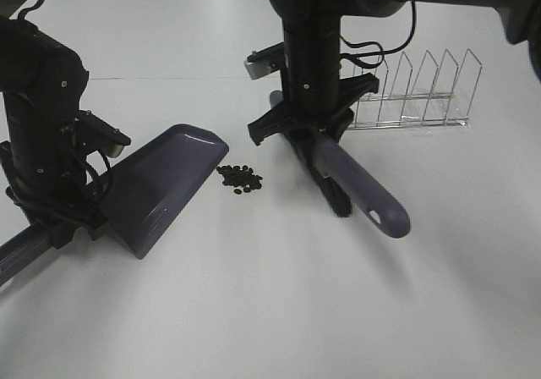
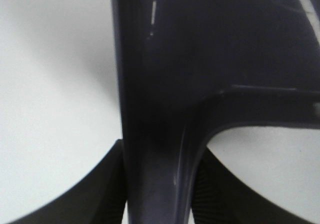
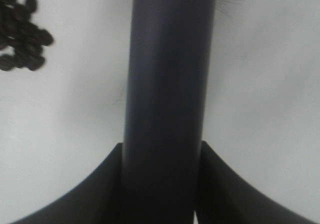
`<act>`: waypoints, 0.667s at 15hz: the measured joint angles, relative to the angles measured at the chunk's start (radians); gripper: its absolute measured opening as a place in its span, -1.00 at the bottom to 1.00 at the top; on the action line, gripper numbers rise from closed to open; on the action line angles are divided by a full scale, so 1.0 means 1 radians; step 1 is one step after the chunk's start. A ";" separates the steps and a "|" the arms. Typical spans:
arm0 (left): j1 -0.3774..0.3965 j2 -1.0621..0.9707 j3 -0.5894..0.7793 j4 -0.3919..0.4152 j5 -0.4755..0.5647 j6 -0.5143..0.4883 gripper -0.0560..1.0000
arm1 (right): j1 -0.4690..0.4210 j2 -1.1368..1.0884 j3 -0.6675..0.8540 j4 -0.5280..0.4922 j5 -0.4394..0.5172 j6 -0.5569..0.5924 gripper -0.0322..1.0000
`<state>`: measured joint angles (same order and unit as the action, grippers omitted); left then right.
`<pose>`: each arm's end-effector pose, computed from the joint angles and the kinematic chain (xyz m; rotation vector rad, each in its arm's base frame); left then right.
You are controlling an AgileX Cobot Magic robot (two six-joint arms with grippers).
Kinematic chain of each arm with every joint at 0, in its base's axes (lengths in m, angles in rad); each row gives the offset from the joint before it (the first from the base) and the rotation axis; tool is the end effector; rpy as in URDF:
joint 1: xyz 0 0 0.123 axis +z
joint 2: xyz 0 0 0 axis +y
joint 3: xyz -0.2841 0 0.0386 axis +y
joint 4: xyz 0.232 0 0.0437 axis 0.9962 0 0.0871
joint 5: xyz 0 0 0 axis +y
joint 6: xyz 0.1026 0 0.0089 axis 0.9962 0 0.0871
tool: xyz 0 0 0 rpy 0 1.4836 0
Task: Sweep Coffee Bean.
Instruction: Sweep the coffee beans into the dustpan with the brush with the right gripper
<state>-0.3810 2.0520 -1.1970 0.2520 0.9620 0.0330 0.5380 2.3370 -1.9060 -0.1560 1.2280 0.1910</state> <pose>0.3201 -0.1055 0.1108 -0.8513 -2.8785 -0.3305 0.3977 0.2197 0.1418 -0.6119 3.0216 -0.2125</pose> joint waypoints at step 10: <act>0.000 0.044 -0.007 -0.098 0.027 0.000 -0.27 | 0.020 0.087 -0.091 0.414 -0.019 -0.030 -0.33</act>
<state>-0.3810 2.0960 -1.2040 0.1540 0.9890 0.0330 0.5580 2.4240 -1.9970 0.2580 1.2090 0.1610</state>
